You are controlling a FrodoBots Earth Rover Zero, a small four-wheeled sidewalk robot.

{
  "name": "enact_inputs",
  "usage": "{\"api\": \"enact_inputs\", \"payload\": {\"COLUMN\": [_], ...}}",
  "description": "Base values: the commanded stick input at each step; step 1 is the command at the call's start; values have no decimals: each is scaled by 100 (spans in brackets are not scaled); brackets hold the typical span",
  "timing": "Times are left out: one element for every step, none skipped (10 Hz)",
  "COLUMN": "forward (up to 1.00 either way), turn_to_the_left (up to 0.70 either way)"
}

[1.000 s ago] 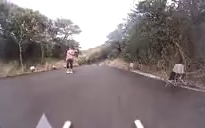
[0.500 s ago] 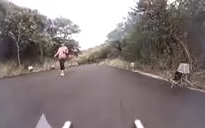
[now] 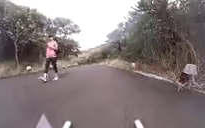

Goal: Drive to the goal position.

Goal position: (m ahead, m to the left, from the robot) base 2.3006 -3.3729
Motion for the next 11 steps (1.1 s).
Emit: {"api": "enact_inputs", "payload": {"forward": [50,50,50,50,50,50,50,50,50,50,50], "turn_to_the_left": [0,0,0,0,0,0,0,0,0,0,0]}}
